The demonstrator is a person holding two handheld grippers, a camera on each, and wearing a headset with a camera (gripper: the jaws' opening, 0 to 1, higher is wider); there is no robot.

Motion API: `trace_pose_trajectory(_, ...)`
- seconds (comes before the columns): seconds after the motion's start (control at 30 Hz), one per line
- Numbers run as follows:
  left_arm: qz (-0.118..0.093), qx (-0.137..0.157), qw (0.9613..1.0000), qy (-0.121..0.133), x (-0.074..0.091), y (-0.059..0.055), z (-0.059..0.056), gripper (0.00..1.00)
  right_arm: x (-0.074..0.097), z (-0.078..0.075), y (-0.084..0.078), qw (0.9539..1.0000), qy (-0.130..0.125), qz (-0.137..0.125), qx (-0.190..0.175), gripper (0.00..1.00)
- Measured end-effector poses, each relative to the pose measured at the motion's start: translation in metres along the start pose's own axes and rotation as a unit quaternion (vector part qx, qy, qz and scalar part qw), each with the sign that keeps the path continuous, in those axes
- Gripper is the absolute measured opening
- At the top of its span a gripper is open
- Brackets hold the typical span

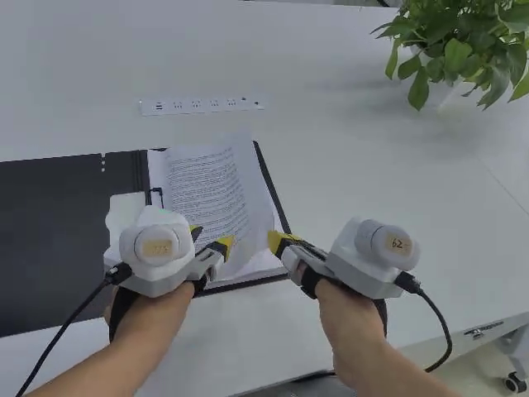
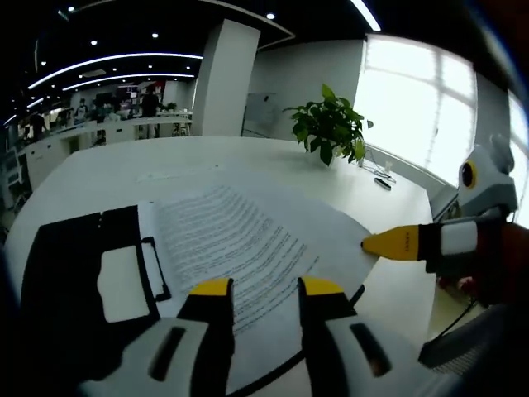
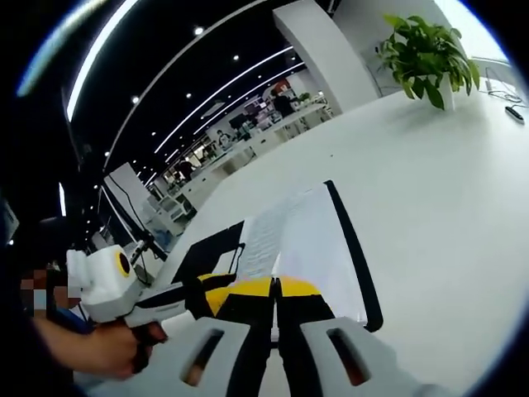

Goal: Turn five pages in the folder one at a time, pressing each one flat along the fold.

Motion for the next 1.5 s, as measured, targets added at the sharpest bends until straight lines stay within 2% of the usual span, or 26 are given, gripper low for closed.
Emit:
trace_pose_trajectory(0.17, -0.018, -0.005, 0.9998, 0.005, 0.027, 0.012, 0.009, 0.33, 0.003, 0.022, 0.013, 0.9996, 0.019, -0.017, 0.009, 0.0)
trace_pose_trajectory(0.37, -0.036, -0.005, 0.9992, 0.015, 0.059, 0.022, 0.025, 0.35, 0.001, 0.054, 0.026, 0.998, 0.048, -0.036, 0.023, 0.0)
trace_pose_trajectory(0.43, -0.041, -0.014, 0.9988, 0.022, 0.069, 0.025, 0.031, 0.36, -0.001, 0.064, 0.029, 0.9971, 0.056, -0.041, 0.031, 0.0)
trace_pose_trajectory(0.6, -0.058, -0.014, 0.9976, 0.036, 0.097, 0.033, 0.047, 0.37, -0.008, 0.09, 0.033, 0.9948, 0.081, -0.044, 0.044, 0.0)
trace_pose_trajectory(0.73, -0.069, -0.014, 0.9961, 0.054, 0.121, 0.037, 0.065, 0.38, -0.018, 0.118, 0.031, 0.9912, 0.109, -0.038, 0.064, 0.0)
trace_pose_trajectory(0.9, -0.08, -0.013, 0.9937, 0.078, 0.149, 0.04, 0.089, 0.38, -0.033, 0.153, 0.024, 0.9862, 0.145, -0.026, 0.074, 0.0)
trace_pose_trajectory(1.07, -0.088, -0.006, 0.9911, 0.1, 0.171, 0.04, 0.107, 0.38, -0.049, 0.18, 0.011, 0.9817, 0.168, -0.004, 0.09, 0.0)
trace_pose_trajectory(1.33, -0.096, 0.004, 0.9867, 0.131, 0.198, 0.039, 0.133, 0.38, -0.077, 0.204, -0.017, 0.9781, 0.18, 0.038, 0.098, 0.0)
trace_pose_trajectory(1.5, -0.095, 0.009, 0.9856, 0.14, 0.205, 0.037, 0.142, 0.38, -0.097, 0.215, -0.04, 0.9738, 0.186, 0.072, 0.11, 0.0)
Point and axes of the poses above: the centre of the closed fingertips' face, and the gripper's own axes: x roughly backward along the fingers, z roughly to its left, y roughly out of its top, the point moved 3 cm from there along x, roughly backward along the fingers, and after that the axes turned 12 degrees about x, right-handed, at the moved point
